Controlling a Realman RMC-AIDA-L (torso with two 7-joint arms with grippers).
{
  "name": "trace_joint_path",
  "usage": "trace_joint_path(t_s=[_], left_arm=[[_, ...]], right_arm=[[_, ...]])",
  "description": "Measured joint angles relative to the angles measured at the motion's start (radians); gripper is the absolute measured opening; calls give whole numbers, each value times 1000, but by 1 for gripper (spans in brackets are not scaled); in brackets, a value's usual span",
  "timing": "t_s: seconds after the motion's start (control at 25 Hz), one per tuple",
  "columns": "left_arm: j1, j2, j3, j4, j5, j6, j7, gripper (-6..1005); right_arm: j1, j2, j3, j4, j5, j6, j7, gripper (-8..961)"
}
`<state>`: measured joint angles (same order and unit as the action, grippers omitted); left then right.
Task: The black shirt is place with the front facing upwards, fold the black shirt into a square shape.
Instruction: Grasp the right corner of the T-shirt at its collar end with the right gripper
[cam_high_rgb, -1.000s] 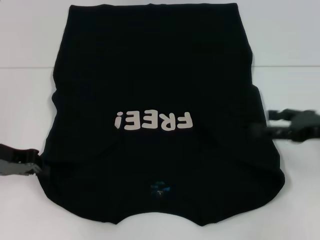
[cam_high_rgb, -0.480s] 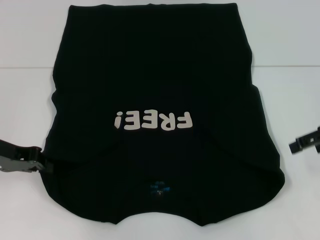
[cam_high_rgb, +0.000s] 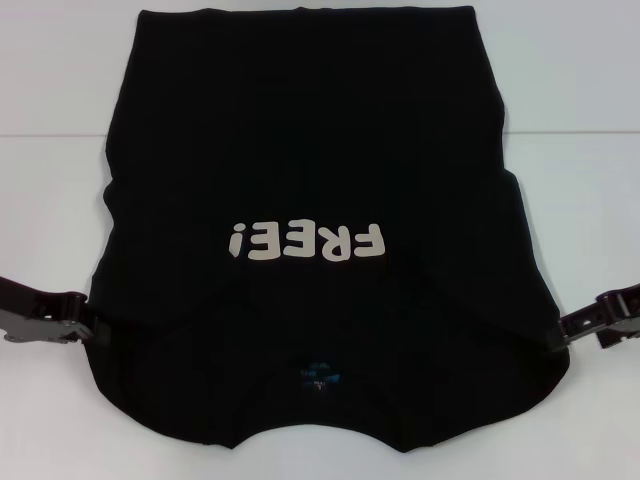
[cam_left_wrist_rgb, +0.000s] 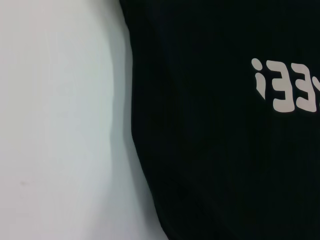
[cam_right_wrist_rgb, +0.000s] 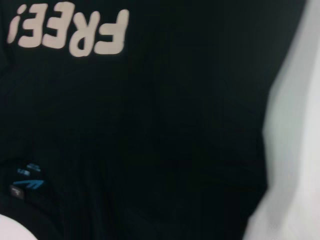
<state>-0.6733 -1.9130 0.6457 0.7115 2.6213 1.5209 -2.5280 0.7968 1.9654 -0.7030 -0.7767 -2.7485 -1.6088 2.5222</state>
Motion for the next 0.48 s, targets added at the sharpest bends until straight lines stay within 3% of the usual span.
trace_joint_path(t_s=[0.16, 0.48], left_arm=[[0, 0, 0, -1, 0, 1, 0, 24], [4, -1, 0, 2, 0, 2, 3, 23]], right_arm=[[13, 15, -4, 32, 3, 22, -12, 934], [28, 21, -24, 77, -1, 67, -16, 926]])
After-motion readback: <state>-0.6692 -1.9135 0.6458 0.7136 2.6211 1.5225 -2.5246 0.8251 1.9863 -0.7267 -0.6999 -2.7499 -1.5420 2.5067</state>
